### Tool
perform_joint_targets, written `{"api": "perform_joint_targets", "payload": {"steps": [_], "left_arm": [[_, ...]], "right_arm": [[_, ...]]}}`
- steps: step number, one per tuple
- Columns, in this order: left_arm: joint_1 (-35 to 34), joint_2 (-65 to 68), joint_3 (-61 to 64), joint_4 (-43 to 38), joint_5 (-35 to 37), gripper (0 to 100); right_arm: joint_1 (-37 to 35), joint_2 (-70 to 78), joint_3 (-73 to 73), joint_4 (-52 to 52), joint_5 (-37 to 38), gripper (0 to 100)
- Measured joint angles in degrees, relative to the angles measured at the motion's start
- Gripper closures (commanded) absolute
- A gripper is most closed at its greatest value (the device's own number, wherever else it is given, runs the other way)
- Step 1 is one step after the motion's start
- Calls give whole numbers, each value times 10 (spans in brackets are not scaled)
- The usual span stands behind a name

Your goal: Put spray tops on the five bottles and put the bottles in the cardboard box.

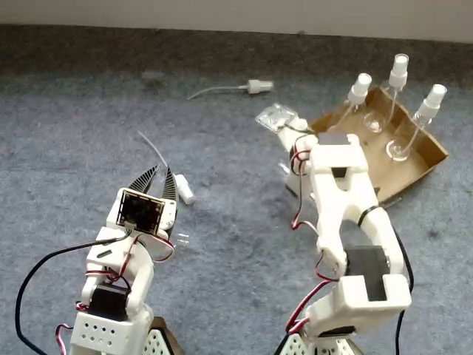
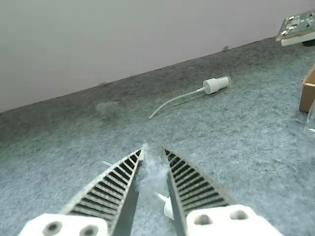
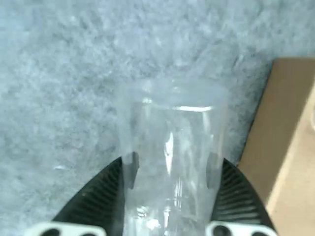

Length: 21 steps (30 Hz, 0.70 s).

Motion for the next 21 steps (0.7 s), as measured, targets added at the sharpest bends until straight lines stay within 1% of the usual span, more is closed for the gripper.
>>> {"api": "perform_joint_targets", "payload": {"steps": [4,10,12,16,19,21], "left_arm": [[0,0,0,0,0,993],[0,0,0,0,0,993],[0,0,0,0,0,993],[0,0,0,0,0,993],[0,0,0,0,0,993],[0,0,0,0,0,993]], "right_arm": [[-41,-32,0,0,0,852],[-123,-44,0,0,8,852],[-146,-44,0,0,46,852],[-178,-45,18,0,158,852],[-191,-46,54,0,238,852],[-196,-47,76,0,277,852]]}}
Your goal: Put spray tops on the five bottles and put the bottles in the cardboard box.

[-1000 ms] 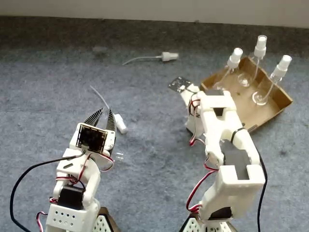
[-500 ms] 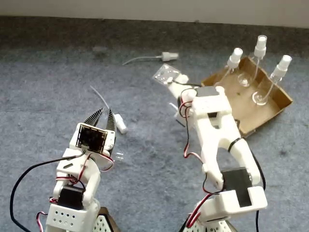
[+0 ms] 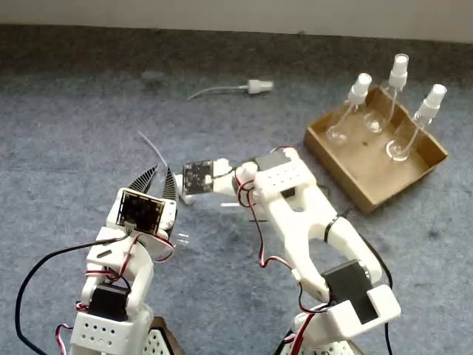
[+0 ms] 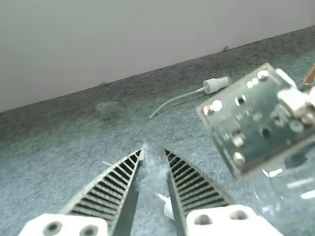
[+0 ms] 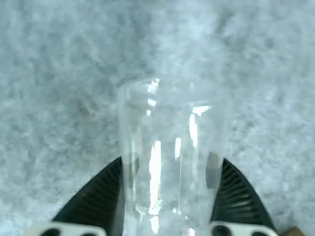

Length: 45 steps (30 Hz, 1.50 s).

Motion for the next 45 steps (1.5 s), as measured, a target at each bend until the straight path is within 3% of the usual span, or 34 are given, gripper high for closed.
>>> {"api": "perform_joint_targets", "payload": {"steps": [9,15,29,45], "left_arm": [[0,0,0,0,0,993],[0,0,0,0,0,993],[0,0,0,0,0,993],[0,0,0,0,0,993]], "right_arm": [[1,0,25,0,23,851],[1,0,25,0,23,774],[1,0,25,0,23,772],[-13,-14,133,-6,23,772]]}}
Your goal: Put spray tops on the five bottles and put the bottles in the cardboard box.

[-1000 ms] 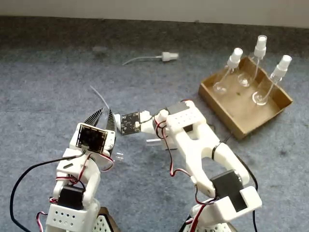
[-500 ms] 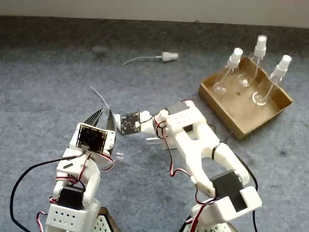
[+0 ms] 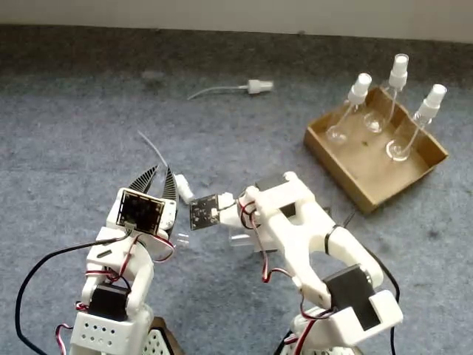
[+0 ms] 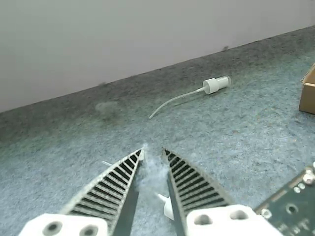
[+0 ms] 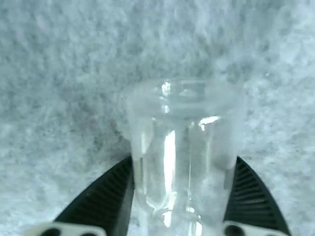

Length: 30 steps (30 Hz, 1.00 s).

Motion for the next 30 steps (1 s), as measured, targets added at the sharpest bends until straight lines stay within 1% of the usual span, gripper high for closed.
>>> {"api": "perform_joint_targets", "payload": {"steps": [5,11,16,18,21,30], "left_arm": [[0,0,0,0,0,993],[0,0,0,0,0,993],[0,0,0,0,0,993],[0,0,0,0,0,993],[0,0,0,0,0,993],[0,0,0,0,0,993]], "right_arm": [[-16,-6,16,-5,-1,770],[-18,-8,16,-5,-1,765],[-18,-11,24,-5,-12,689],[-20,-11,25,-3,-36,687],[-22,-11,24,0,-43,687],[-25,-9,-51,1,-43,687]]}}
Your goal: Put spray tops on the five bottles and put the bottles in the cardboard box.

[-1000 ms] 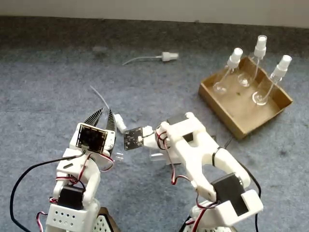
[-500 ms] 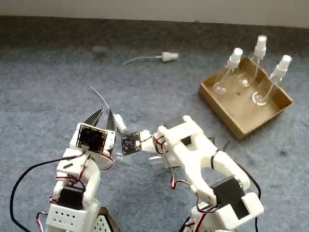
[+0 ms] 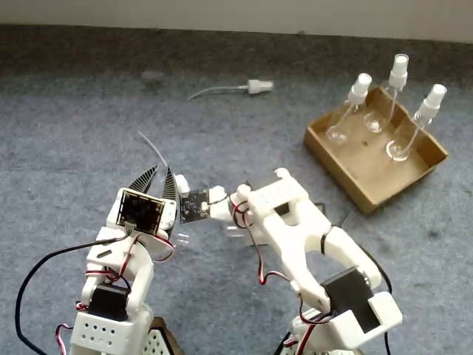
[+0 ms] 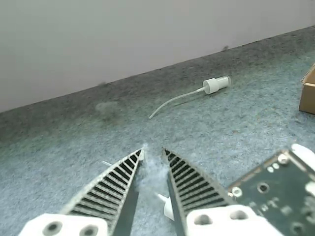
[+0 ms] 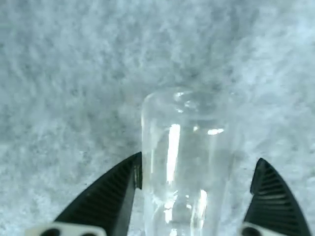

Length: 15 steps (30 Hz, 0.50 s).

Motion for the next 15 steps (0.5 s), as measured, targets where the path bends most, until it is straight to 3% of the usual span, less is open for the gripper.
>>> {"api": "perform_joint_targets", "payload": {"steps": [4,15], "left_arm": [[-4,0,0,0,1,993],[-1,-1,0,0,0,993]], "right_arm": [[1,1,-42,0,-1,687],[11,1,-163,0,-150,687]]}}
